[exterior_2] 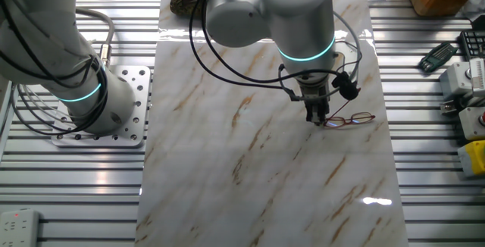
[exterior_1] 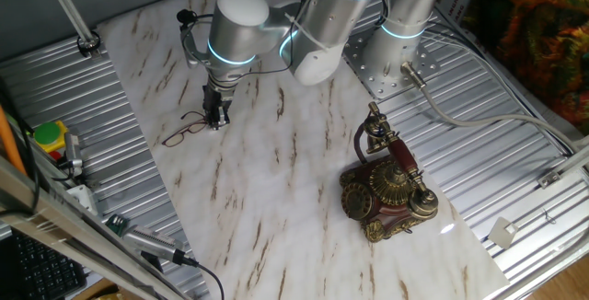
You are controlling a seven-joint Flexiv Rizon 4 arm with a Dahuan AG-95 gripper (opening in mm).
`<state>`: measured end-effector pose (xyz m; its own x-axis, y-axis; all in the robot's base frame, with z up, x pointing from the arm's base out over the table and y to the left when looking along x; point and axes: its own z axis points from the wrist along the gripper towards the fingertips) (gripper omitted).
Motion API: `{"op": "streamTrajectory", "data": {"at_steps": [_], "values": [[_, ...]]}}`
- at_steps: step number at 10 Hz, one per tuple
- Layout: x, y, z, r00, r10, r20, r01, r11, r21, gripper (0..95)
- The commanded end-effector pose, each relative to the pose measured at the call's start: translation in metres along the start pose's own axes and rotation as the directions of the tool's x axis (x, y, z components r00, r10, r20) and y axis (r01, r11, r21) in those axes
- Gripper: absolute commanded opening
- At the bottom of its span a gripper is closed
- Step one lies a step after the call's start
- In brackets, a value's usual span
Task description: Unfold the leg of the glasses (with one hand)
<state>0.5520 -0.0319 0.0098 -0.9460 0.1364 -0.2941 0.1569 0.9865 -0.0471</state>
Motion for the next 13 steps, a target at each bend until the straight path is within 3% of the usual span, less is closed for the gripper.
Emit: {"op": "streamTrajectory", "data": {"at_steps": [1, 2, 13], "values": [[0.0001, 0.0005, 0.0003, 1.000, -0.001, 0.000, 0.001, 1.000, -0.004, 19.0], [0.0001, 0.0005, 0.0003, 1.000, -0.002, 0.001, 0.002, 1.000, -0.005, 0.0], [-0.0006, 0.0005, -0.0015, 1.000, -0.015, -0.003, 0.015, 1.000, -0.011, 0.0]]}}
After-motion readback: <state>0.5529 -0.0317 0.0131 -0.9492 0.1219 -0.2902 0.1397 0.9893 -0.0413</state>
